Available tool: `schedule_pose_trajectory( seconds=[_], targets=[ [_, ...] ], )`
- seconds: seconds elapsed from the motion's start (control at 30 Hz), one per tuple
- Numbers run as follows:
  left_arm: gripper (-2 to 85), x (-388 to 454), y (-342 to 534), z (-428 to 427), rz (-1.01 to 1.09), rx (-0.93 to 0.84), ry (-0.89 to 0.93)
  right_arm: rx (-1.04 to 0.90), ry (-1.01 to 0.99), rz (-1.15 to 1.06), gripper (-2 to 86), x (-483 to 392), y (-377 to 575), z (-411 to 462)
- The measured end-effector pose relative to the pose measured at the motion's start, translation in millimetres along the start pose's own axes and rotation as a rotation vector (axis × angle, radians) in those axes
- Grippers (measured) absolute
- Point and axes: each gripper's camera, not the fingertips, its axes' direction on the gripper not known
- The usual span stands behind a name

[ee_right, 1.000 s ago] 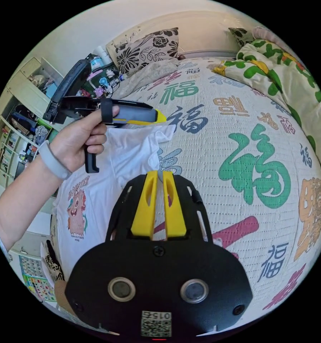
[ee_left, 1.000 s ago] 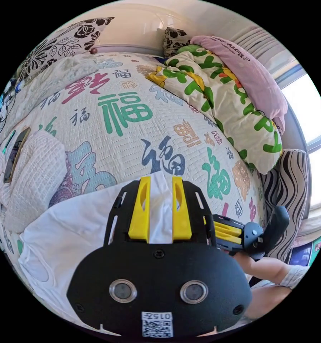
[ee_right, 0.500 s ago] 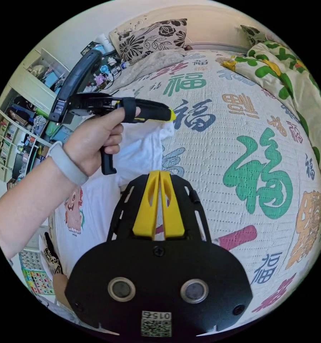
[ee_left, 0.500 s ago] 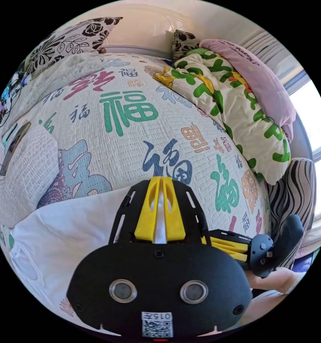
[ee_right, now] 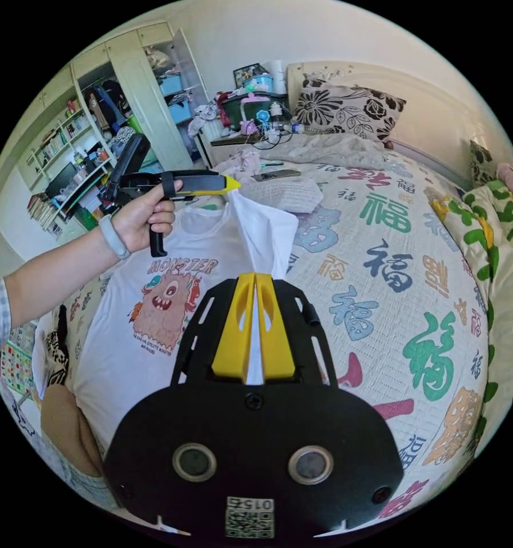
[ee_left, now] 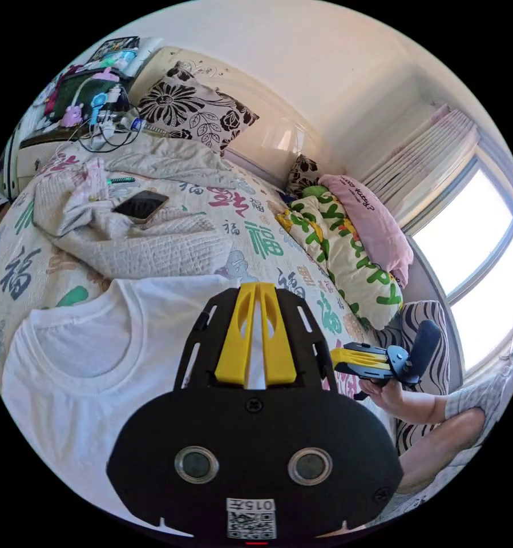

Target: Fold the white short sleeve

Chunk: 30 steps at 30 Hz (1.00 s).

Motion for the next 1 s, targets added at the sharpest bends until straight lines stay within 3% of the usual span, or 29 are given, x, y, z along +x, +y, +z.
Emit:
schedule_pose_trajectory(
  seconds=[0.23,0.37,0.53,0.63,0.9,1.0],
  targets=[
    [-0.2,-66.2,66.0,-34.3,-0.234,-0.035,0.055,-0.175,-0.05,-0.077,-1.0,-63.0,0.1,50.0],
    [1.4,-81.4,72.0,-55.5,-0.268,-0.021,0.052,-0.254,-0.081,-0.118,-0.8,-86.2,-2.4,61.3],
    [4.7,-40.5,47.1,-52.5,-0.014,-0.13,0.002,-0.119,0.079,-0.189,1.7,-111.1,-32.6,53.3],
    [4.9,-19.0,44.3,-25.6,0.095,-0.246,-0.03,-0.246,0.079,-0.192,3.8,-124.5,-43.9,93.8],
    [-0.1,-22.1,57.5,-24.5,0.11,-0.341,-0.162,-0.296,0.047,-0.211,-0.7,-163.7,-49.7,114.8],
    [0.7,-7.9,56.7,-41.0,0.176,-0.308,-0.174,-0.175,0.11,-0.171,-0.7,-170.2,-70.1,98.4]
  ],
)
